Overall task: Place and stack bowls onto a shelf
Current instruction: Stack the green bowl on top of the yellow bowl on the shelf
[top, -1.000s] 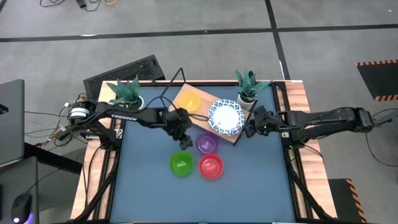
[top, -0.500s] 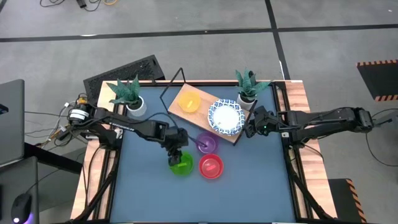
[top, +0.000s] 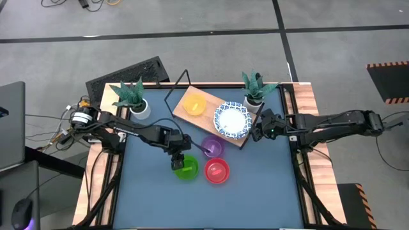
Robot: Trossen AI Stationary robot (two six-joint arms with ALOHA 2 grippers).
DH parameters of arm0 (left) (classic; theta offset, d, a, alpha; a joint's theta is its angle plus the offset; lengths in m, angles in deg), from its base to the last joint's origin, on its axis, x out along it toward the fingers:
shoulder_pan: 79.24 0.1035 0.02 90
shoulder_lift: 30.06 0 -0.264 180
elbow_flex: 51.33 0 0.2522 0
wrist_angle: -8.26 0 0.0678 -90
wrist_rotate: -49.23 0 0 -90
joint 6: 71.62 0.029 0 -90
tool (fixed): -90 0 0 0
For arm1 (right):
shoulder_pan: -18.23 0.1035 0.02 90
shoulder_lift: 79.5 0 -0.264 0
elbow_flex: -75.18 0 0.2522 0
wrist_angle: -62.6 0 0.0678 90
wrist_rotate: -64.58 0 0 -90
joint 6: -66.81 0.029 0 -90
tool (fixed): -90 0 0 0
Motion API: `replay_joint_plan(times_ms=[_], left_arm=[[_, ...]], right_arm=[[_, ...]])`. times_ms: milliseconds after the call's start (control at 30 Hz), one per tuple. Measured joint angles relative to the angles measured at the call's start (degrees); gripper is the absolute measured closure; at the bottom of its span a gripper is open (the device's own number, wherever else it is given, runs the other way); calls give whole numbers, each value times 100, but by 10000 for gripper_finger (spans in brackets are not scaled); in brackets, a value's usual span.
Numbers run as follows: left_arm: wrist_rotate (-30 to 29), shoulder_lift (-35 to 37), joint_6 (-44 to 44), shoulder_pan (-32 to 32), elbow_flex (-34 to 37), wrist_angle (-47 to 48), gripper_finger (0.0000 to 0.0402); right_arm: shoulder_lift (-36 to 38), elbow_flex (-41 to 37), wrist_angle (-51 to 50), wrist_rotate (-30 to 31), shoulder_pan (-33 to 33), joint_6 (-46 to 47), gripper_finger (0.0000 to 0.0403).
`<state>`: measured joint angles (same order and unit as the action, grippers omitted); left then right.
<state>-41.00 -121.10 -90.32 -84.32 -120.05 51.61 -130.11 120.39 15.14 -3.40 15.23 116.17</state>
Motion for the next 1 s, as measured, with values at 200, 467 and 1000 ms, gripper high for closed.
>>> replay_joint_plan(times_ms=[200, 467, 1000], left_arm=[[24, -123, -32, -11, 0, 66, 233], [114, -472, -228, -15, 0, 133, 321], [108, -420, 145, -59, -1190, 1425, 401]], right_arm=[[1, 1, 4, -4, 0, 15, 225], [2, 2, 2, -9, -2, 31, 225], [2, 2, 9, -11, -2, 60, 225]])
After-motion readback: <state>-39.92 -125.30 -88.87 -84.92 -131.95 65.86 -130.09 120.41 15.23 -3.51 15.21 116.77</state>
